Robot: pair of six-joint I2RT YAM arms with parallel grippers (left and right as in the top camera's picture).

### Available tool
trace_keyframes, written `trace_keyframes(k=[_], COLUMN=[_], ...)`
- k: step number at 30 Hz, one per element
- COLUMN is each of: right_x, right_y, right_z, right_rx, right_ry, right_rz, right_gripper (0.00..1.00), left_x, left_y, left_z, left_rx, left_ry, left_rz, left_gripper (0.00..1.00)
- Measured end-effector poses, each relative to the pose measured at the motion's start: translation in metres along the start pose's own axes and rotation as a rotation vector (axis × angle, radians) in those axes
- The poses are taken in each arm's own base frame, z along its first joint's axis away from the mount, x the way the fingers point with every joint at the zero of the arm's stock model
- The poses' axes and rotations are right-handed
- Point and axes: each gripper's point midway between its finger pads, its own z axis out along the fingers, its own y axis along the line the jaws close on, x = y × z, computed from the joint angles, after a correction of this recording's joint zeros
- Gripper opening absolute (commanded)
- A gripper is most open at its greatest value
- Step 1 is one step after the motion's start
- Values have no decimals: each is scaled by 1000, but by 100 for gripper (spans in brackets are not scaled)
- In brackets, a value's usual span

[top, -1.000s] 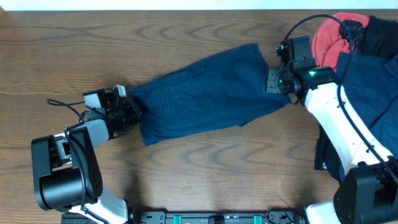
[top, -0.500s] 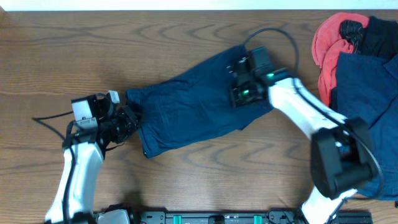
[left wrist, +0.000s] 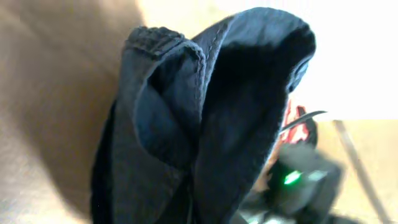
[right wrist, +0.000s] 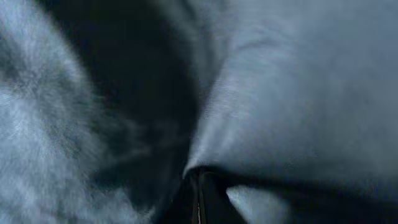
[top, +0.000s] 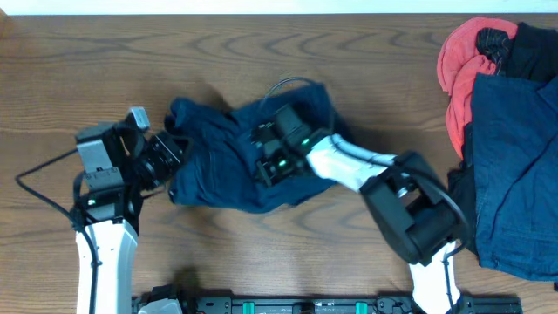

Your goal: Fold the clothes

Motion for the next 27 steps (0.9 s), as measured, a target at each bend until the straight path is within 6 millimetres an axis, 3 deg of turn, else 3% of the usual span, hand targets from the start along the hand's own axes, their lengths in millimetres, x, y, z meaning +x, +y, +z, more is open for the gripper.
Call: trace_keyframes(k=[4,9,12,17,20,23,27], right_x=[6,9,0,-31,-28,-9,26], right_y=[23,7,-23,-85,-120,-154,-182], right_z=[14,-1,-35,-138,-185,-203,-197], right_rx=[-18,82,207,422,518,578,613], right_ry=[20,78,69,-82,-118,-99,-35], right_rz=[-43,20,82,205,287,355,400], right_gripper=[1,4,3,1,1,1,1], left_x=[-4,-5,-6,-9,-13,-16,-17], left_y=[-7,-6,-4,-3,-6,-8,-9], left_z=[-3,-3,-3,-3,-3,-3,-3], left_rx=[14,7,-2,-11,-1,7,10], left_ry=[-10,-13,-19,-33,-51,-63,-66], left_rz=[-14,-23,-23,-19,-4,6,8], left_gripper=[6,6,6,6,6,6,6])
